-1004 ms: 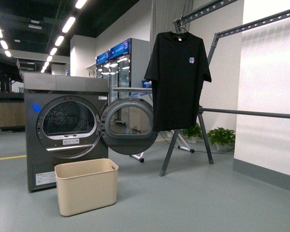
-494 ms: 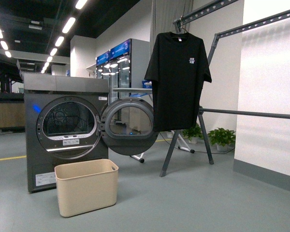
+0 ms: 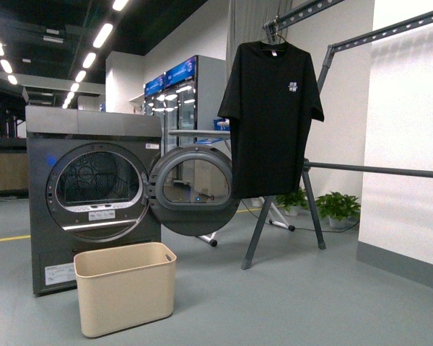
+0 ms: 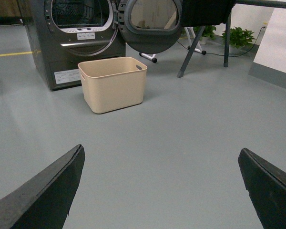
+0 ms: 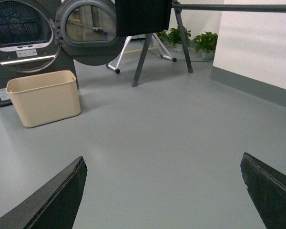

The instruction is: Move hamper under clothes hanger

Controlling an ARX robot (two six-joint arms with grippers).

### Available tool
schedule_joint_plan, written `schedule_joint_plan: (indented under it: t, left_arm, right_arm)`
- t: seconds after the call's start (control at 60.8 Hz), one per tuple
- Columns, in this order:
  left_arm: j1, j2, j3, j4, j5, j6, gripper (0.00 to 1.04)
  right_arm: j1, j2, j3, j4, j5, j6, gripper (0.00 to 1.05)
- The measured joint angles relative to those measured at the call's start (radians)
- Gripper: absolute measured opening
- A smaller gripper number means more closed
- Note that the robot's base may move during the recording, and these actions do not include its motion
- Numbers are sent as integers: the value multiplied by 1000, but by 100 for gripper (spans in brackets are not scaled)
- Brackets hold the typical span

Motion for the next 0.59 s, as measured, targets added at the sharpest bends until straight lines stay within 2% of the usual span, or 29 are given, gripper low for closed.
schedule_joint_plan:
  t: [0.592]
  left_arm:
    - [0, 1, 0, 0, -2, 0, 98]
  right_arm:
    - [0, 0, 0, 1, -1, 0, 97]
